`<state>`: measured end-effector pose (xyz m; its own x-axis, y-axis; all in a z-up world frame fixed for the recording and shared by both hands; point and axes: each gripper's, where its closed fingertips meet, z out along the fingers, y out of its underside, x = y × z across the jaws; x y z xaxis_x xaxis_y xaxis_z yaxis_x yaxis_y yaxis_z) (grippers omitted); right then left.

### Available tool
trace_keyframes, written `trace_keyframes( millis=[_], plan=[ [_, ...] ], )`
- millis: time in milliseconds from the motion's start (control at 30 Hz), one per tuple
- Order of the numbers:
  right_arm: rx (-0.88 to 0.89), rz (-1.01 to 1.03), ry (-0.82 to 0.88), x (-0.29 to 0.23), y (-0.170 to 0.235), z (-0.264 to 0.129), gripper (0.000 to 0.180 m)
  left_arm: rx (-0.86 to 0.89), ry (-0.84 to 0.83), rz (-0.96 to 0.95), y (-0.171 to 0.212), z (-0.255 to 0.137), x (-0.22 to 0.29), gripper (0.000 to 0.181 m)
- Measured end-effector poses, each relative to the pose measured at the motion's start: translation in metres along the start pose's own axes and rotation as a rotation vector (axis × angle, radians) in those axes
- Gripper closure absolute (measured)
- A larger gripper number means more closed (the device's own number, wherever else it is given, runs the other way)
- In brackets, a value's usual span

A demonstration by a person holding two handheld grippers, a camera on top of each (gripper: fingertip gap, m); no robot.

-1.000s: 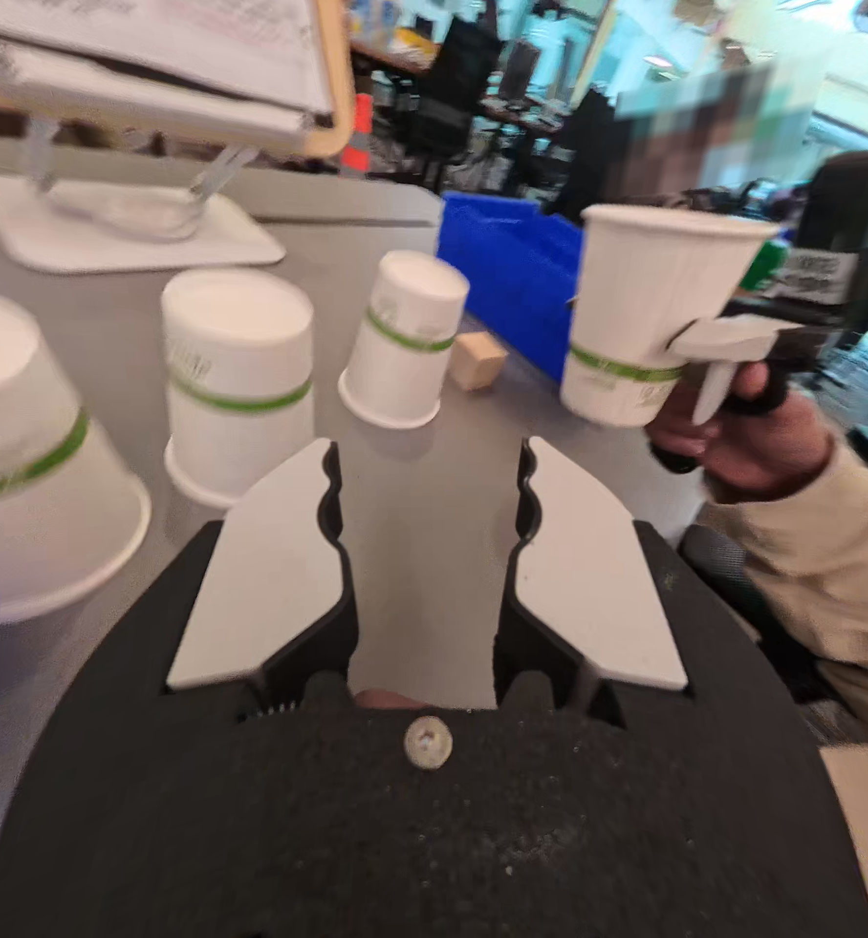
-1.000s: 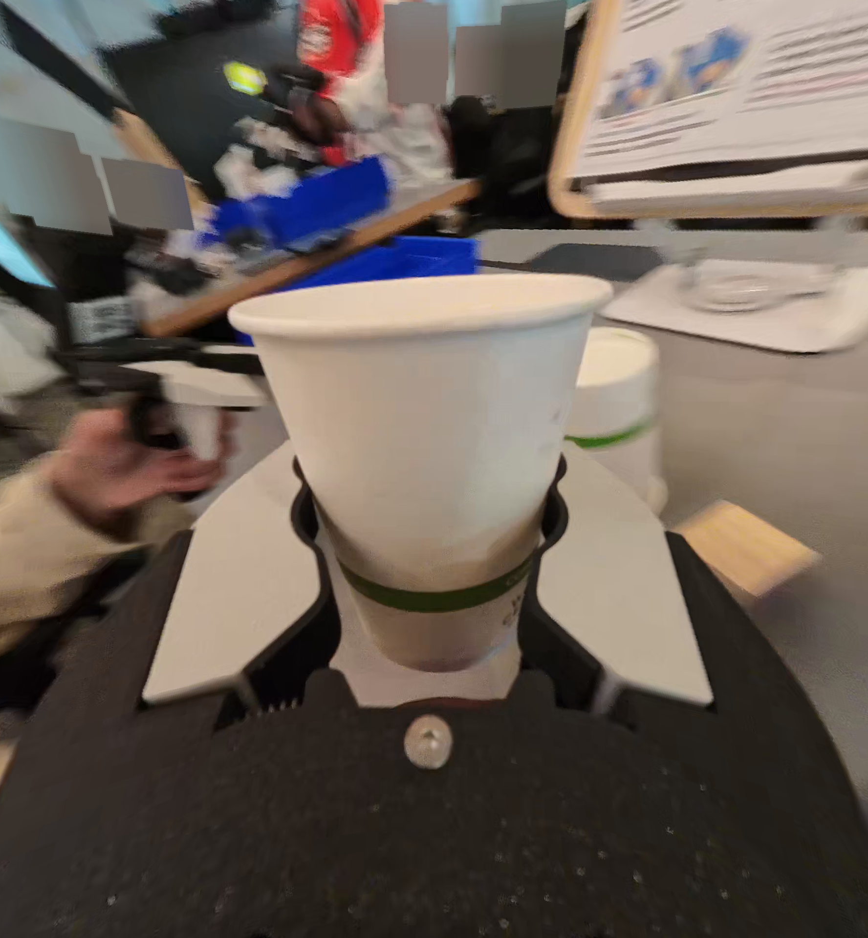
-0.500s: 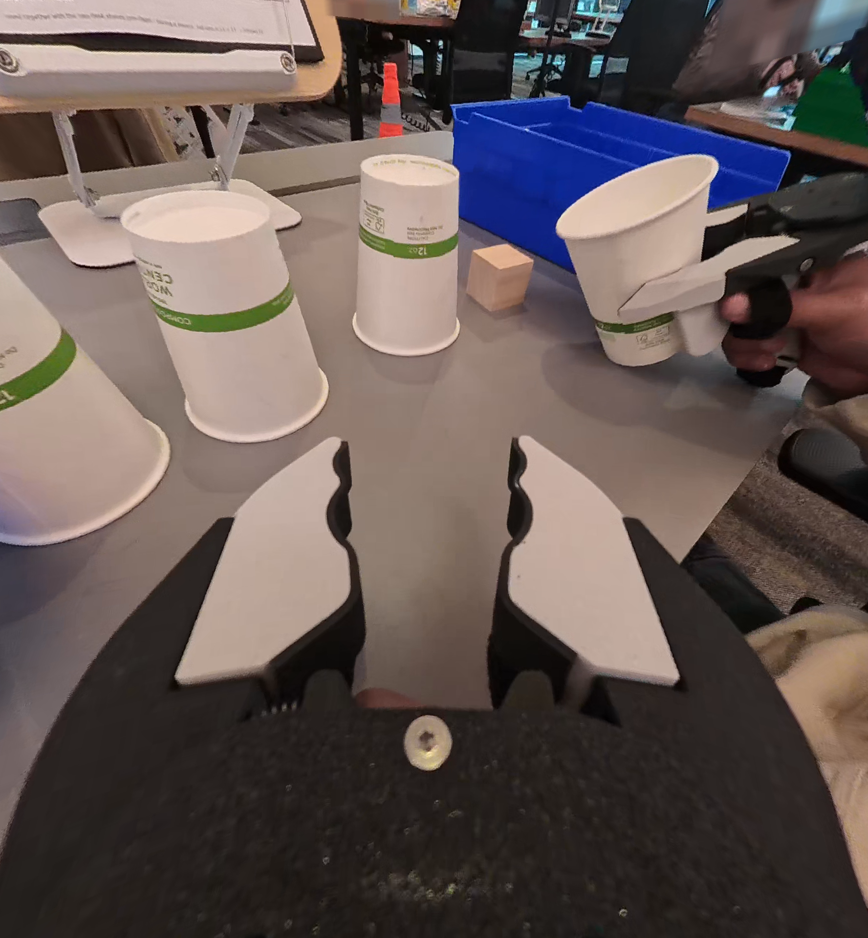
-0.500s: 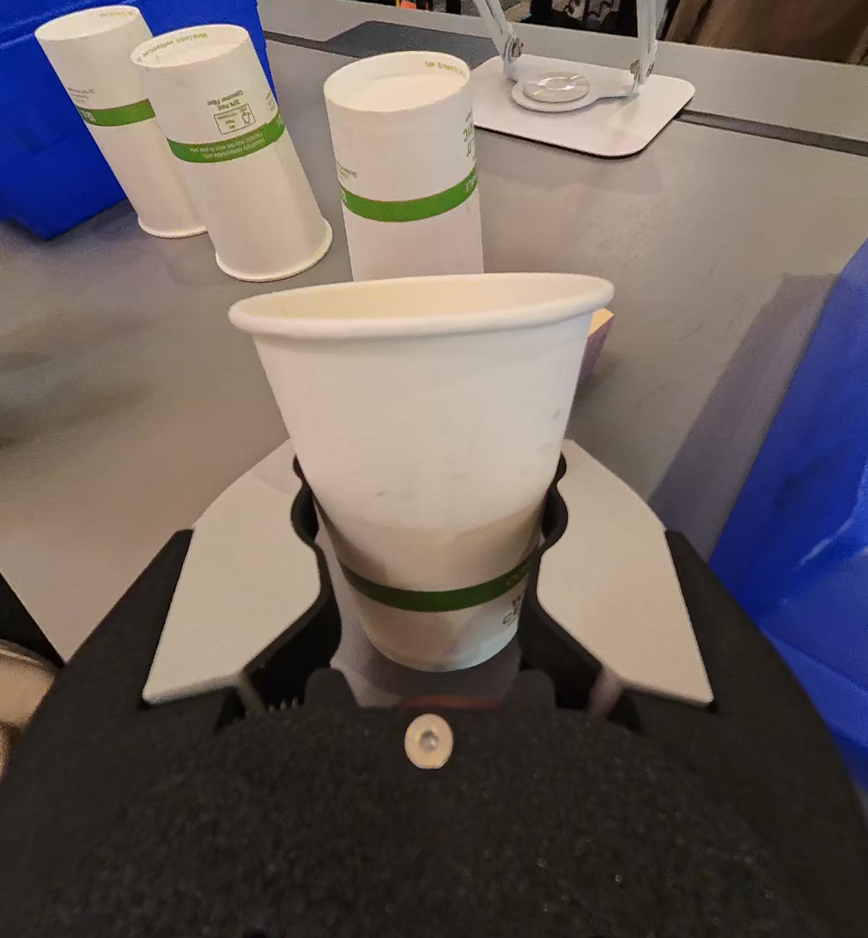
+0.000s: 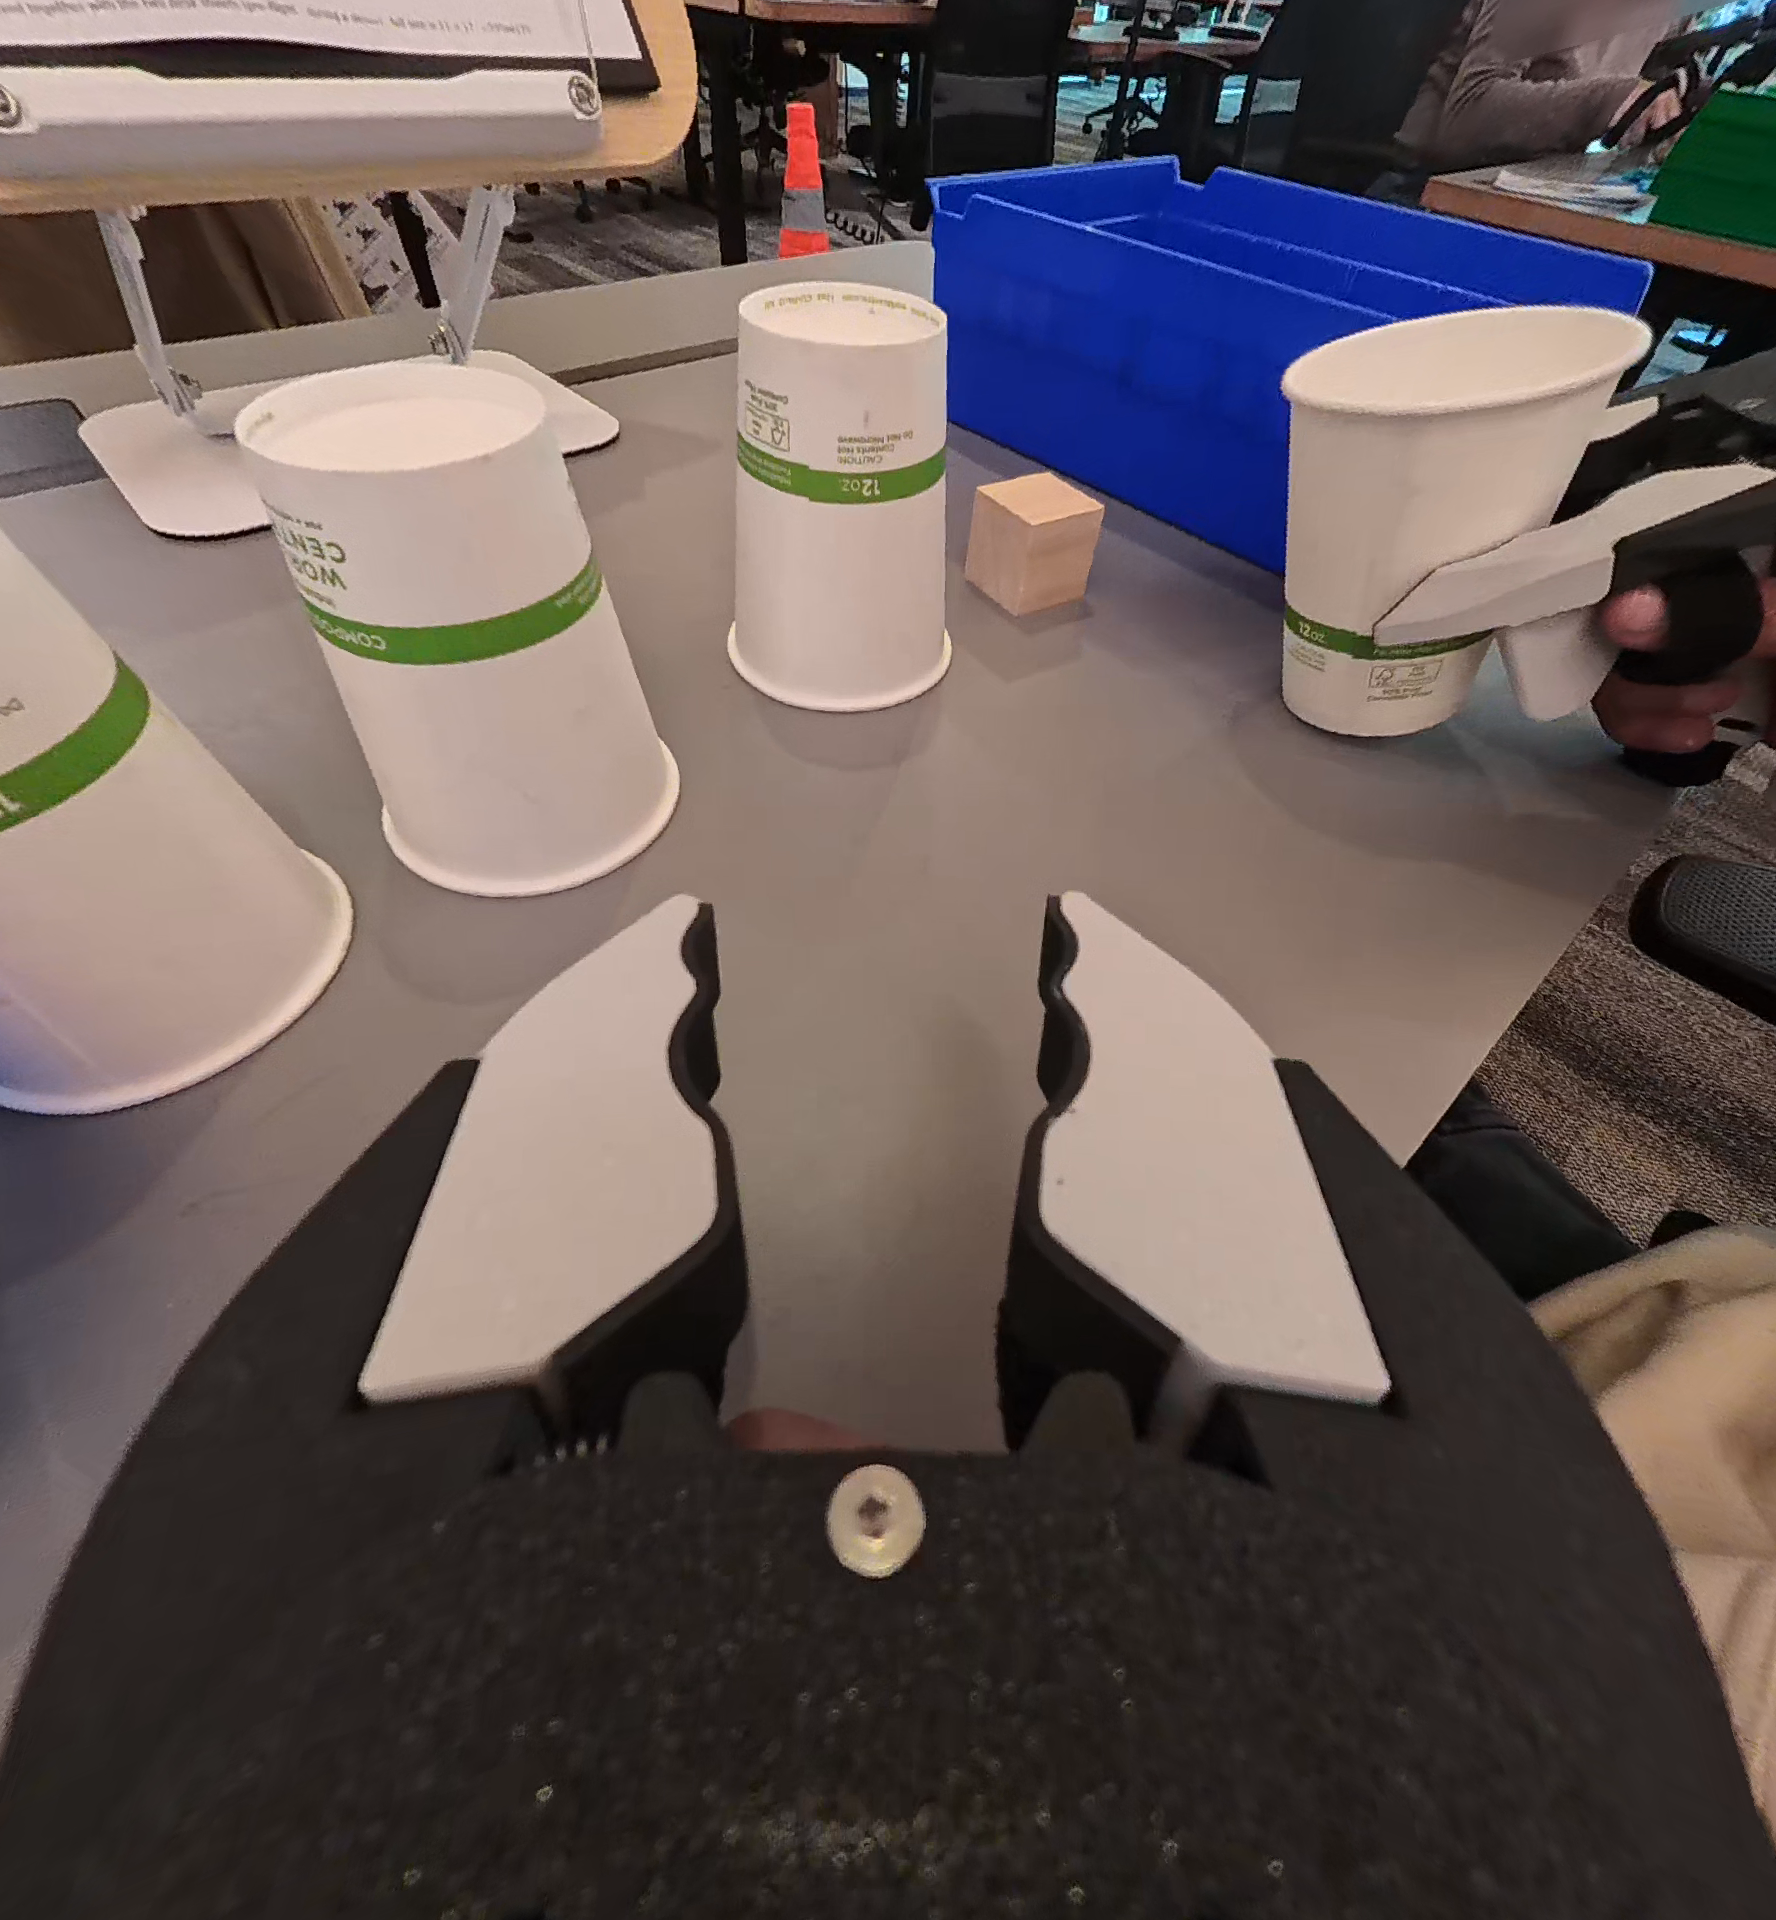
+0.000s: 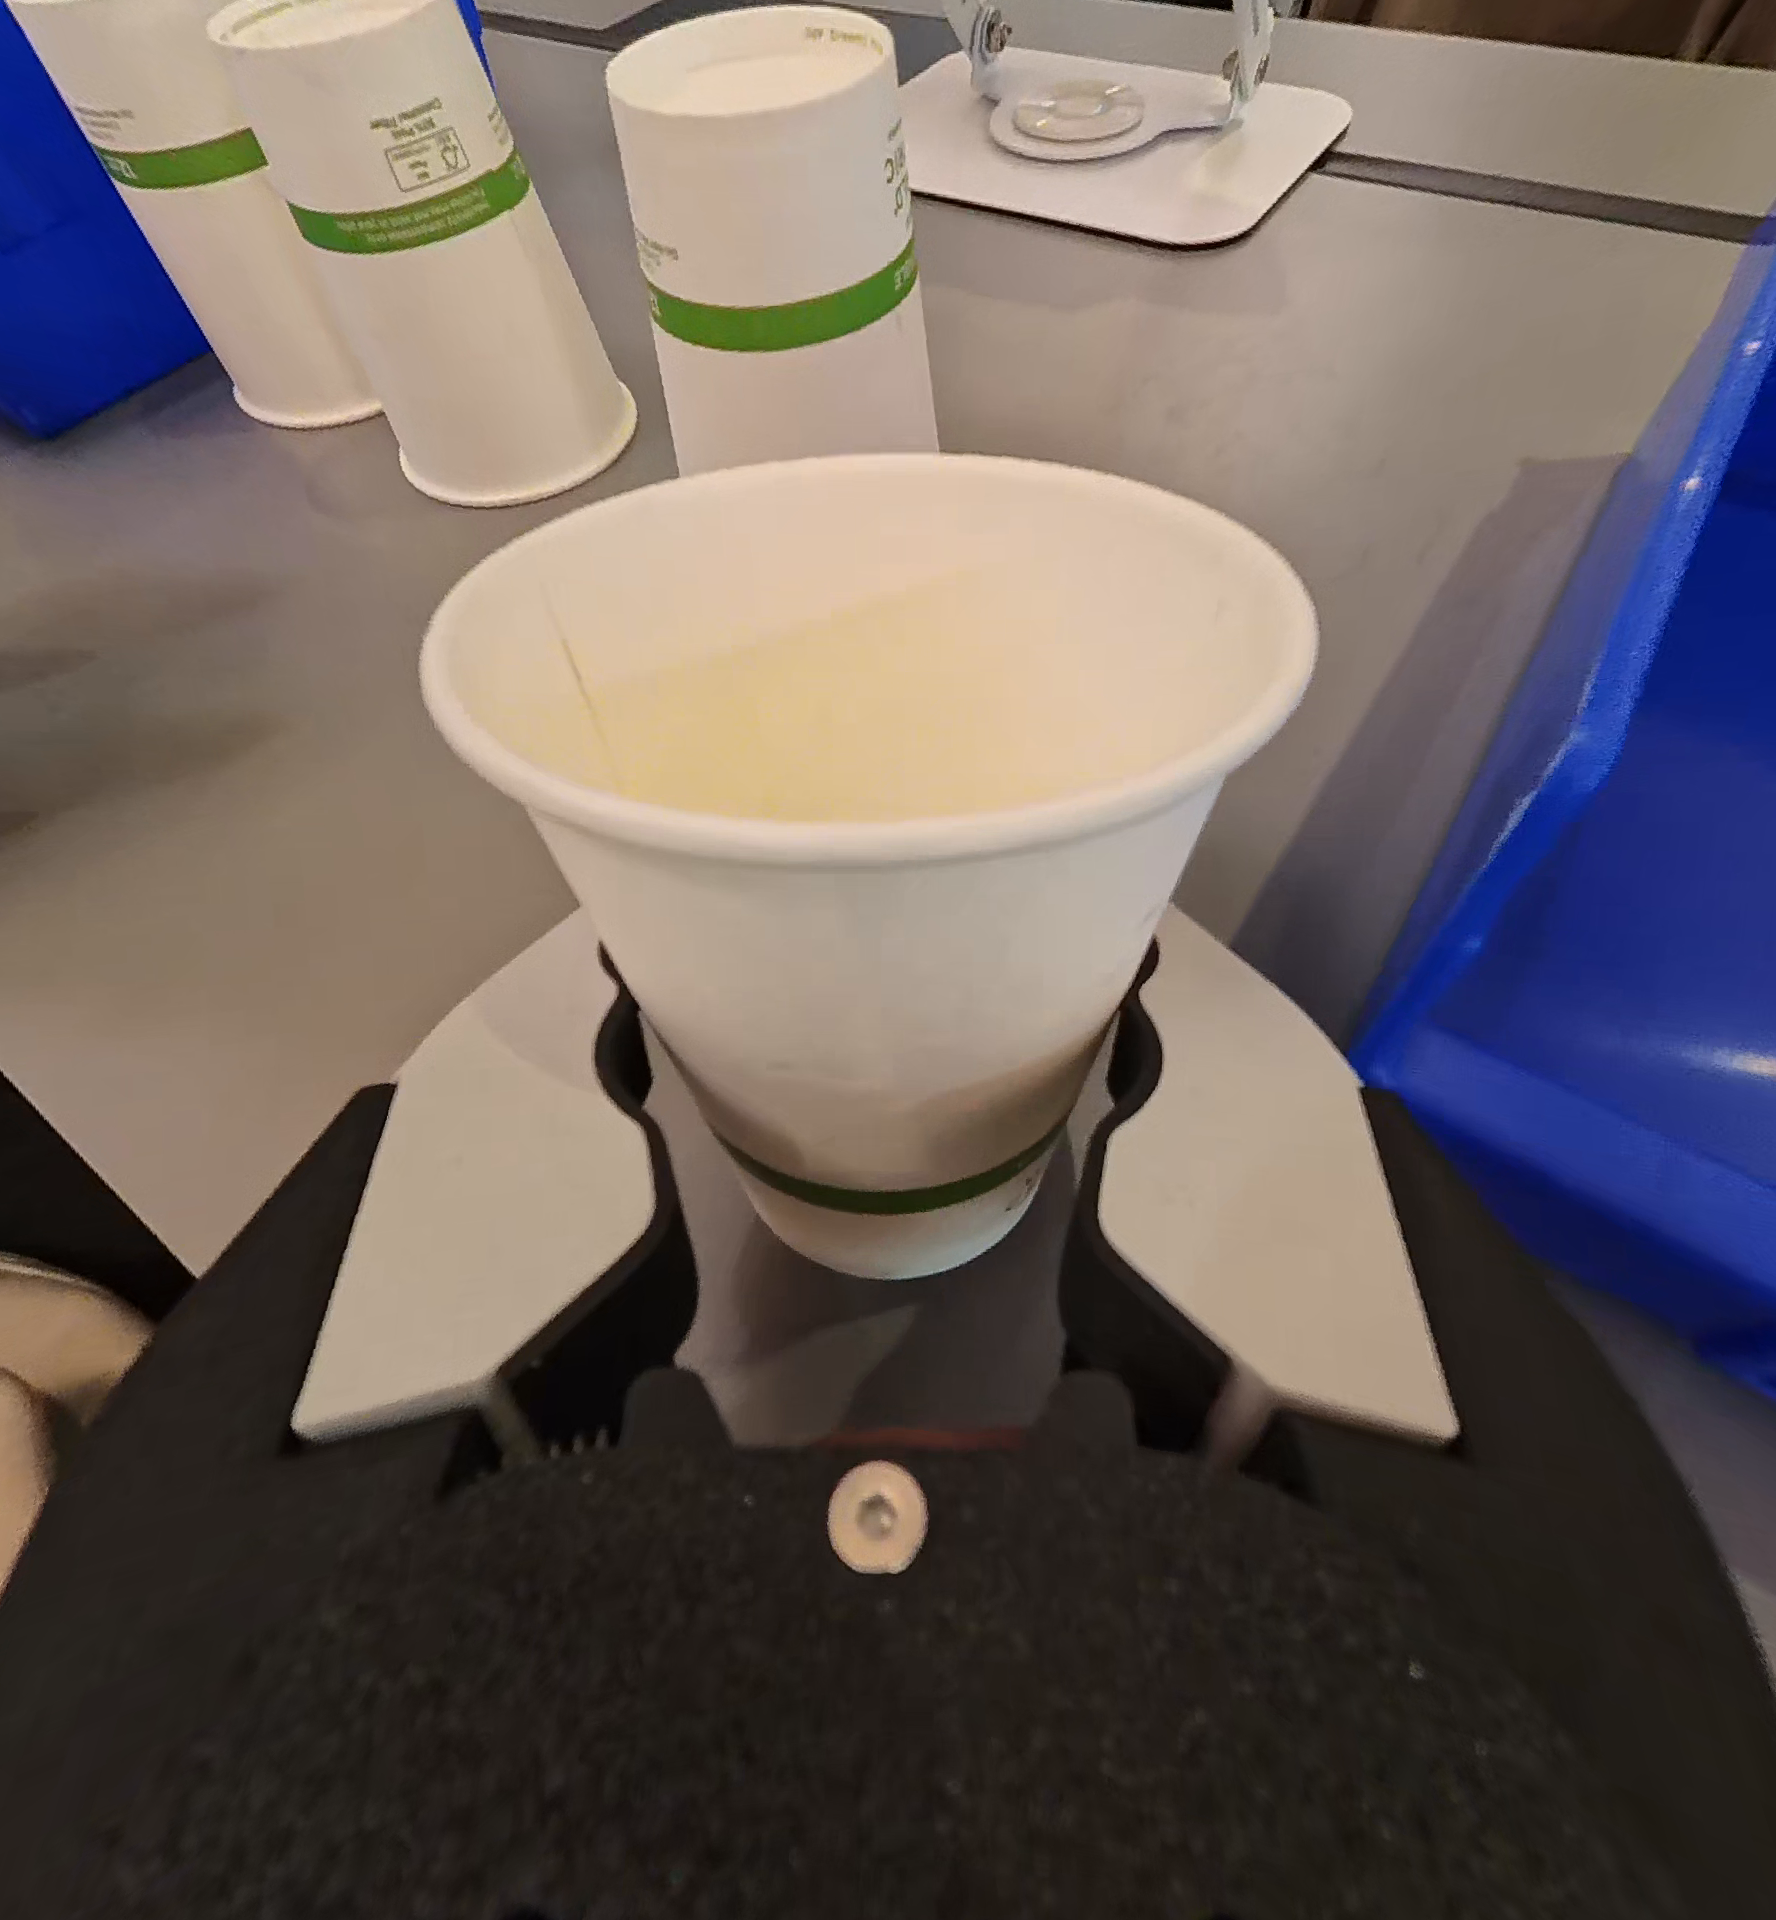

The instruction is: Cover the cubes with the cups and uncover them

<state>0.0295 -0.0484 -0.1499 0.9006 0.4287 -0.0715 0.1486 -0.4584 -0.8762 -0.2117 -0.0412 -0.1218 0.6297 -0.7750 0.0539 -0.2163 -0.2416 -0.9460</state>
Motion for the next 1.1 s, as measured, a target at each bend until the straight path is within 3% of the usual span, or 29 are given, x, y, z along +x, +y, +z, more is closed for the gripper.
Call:
trace_keyframes(
  millis=[267, 500, 667, 733, 800, 967, 1100],
  plan=[
    [-0.096, 0.027, 0.039, 0.004, 0.014, 0.005, 0.094, -0.023, -0.157, -0.069, 0.005, -0.004, -0.034, 0.121],
    [-0.099, 0.024, 0.063, 0.004, 0.015, 0.005, 0.092, -0.031, -0.155, -0.100, 0.007, -0.004, -0.038, 0.121],
    [-0.104, 0.028, 0.036, 0.001, 0.013, -0.002, 0.080, -0.046, -0.160, -0.089, 0.009, -0.004, -0.036, 0.119],
    [-0.185, 0.018, 0.012, -0.006, 0.021, -0.015, 0.067, -0.055, -0.167, -0.109, 0.009, -0.005, -0.038, 0.118],
    [-0.231, -0.002, 0.019, -0.010, 0.027, -0.040, 0.068, -0.068, -0.193, -0.132, 0.011, -0.008, -0.043, 0.118],
    [-0.102, -0.128, 0.124, -0.005, -0.037, -0.099, 0.077, -0.064, -0.230, -0.164, 0.010, -0.012, -0.054, 0.116],
    [-0.093, -0.424, 0.023, -0.032, -0.114, -0.086, 0.088, -0.076, -0.196, -0.178, 0.011, -0.008, -0.050, 0.115]
  ],
)
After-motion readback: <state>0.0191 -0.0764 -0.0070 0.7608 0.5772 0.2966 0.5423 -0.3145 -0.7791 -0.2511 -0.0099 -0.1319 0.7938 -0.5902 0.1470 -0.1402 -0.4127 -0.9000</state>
